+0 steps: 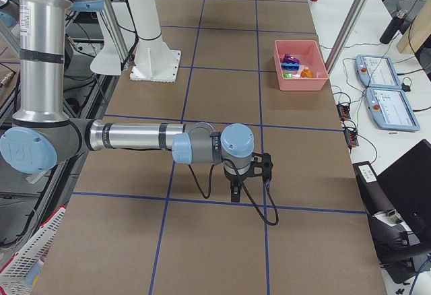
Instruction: Put all blocks into box
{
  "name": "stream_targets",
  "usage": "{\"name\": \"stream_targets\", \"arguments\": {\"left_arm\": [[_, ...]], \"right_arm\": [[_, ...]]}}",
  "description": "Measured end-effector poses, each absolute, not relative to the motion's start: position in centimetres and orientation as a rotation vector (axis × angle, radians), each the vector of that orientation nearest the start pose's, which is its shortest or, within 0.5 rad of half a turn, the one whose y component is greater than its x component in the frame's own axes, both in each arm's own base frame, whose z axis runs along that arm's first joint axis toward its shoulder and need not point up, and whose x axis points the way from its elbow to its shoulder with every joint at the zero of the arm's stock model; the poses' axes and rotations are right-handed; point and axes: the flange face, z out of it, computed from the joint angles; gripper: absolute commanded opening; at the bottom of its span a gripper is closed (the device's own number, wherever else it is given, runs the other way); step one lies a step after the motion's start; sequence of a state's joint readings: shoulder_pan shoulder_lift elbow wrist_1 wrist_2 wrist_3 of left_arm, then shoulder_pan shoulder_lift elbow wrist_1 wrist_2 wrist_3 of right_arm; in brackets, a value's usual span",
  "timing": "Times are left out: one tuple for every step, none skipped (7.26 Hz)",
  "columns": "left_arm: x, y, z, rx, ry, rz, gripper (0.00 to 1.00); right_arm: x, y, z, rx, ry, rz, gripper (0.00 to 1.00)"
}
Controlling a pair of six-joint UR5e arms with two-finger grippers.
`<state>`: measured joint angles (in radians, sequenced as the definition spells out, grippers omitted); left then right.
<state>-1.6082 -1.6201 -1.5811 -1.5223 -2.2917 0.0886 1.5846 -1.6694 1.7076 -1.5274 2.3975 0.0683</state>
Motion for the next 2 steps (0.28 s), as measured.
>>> {"name": "stream_targets", "arguments": {"left_arm": [[-8.66, -51.08, 63.77, 0.055, 0.719, 0.052, 1.0], [-8.65, -51.1, 63.79, 0.054, 0.719, 0.052, 1.0]], "right_arm": [[6.63, -45.42, 62.92, 0.055, -0.828, 0.043, 1.0], [6.63, -45.43, 62.89, 0.055, -0.828, 0.043, 1.0]]}}
